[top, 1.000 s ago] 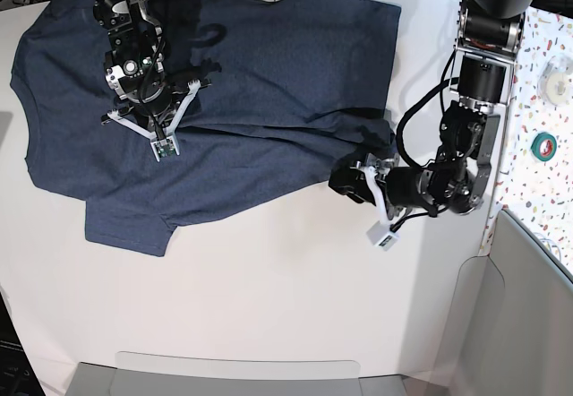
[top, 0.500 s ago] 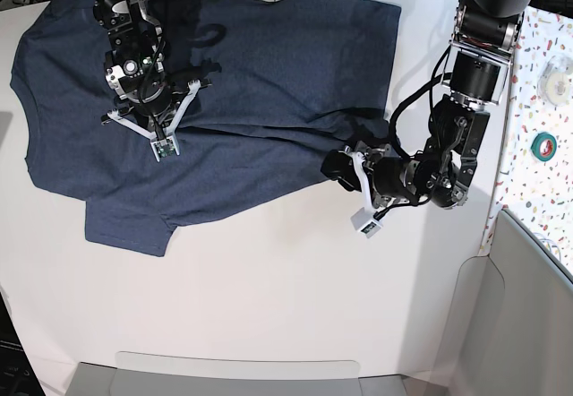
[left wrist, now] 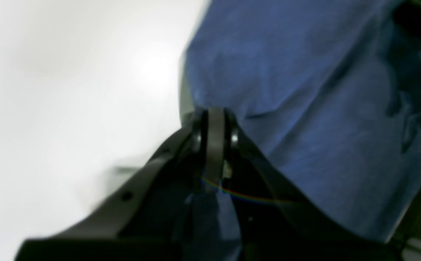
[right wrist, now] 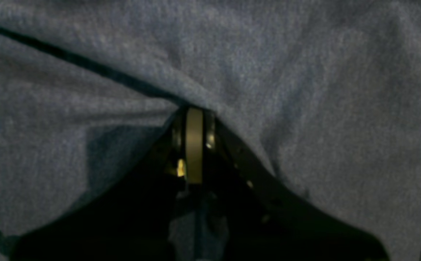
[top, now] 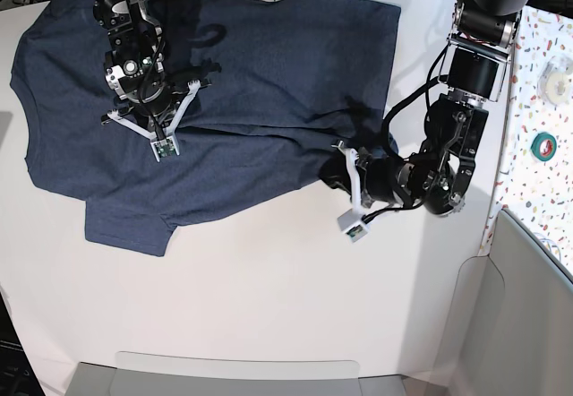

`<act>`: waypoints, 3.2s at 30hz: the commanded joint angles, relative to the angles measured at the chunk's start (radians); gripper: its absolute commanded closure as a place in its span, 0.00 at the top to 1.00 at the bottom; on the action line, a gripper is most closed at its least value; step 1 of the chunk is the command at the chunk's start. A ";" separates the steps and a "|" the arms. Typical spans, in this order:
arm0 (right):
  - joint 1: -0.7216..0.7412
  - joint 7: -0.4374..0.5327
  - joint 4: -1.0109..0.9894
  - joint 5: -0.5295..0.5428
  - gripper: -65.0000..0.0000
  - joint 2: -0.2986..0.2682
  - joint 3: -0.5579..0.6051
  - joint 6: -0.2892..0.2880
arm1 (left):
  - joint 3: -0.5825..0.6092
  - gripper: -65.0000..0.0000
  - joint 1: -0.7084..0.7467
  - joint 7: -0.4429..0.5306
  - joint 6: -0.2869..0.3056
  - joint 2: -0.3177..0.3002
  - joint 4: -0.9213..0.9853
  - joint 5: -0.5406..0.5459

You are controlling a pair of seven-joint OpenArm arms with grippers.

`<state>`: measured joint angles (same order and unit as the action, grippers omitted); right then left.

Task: Layout the t-shirt on the table in an organized manner, then fold the t-shirt properly
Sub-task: 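Move the left gripper onto the shirt middle and grasp the fabric, then pull the fabric with the left gripper to unfold the side flat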

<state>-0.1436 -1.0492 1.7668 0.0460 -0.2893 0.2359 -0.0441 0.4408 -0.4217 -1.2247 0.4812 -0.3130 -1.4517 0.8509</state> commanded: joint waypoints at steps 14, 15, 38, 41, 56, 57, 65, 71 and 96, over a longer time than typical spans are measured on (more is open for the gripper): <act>-0.023 -0.131 -0.043 0.013 0.00 -0.009 -0.002 -0.012 | 0.005 0.00 0.248 -0.082 0.124 0.128 -0.206 0.026; -0.015 -0.133 -0.043 0.013 0.00 -0.009 0.001 -0.012 | 0.005 0.00 0.257 -0.082 0.124 0.127 -0.217 0.026; 0.002 -0.133 -0.080 0.013 0.00 -0.006 0.003 -0.012 | -0.167 0.39 0.284 -0.091 0.124 0.122 -0.459 0.026; 0.002 -0.133 -0.080 0.013 0.00 -0.004 0.003 -0.012 | -0.176 0.39 0.206 -0.083 0.124 0.148 -0.436 0.020; 0.008 -0.131 -0.126 0.013 0.00 0.009 0.003 -0.012 | 0.280 0.39 -0.124 0.093 0.124 0.228 0.176 0.020; 0.008 -0.131 -0.126 0.013 0.00 0.009 0.003 -0.012 | 0.300 0.39 -0.128 0.104 0.124 0.228 0.194 0.020; 0.006 -0.131 -0.126 0.013 0.00 0.009 0.003 -0.012 | 0.359 0.39 -0.134 0.128 0.124 0.226 0.228 0.020; 0.006 -0.131 -0.126 0.013 0.00 0.009 0.003 -0.012 | 0.352 0.17 -0.134 0.128 0.124 0.226 0.228 0.020; 0.002 -0.131 -0.126 0.013 0.00 0.011 0.003 -0.012 | -0.360 0.00 -0.134 0.174 0.052 0.225 0.230 0.018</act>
<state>-0.1047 -1.0073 1.7050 0.0238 -0.2760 0.2337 -0.0364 0.0856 -0.5228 -1.0760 0.5209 -0.0864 -1.2079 0.8471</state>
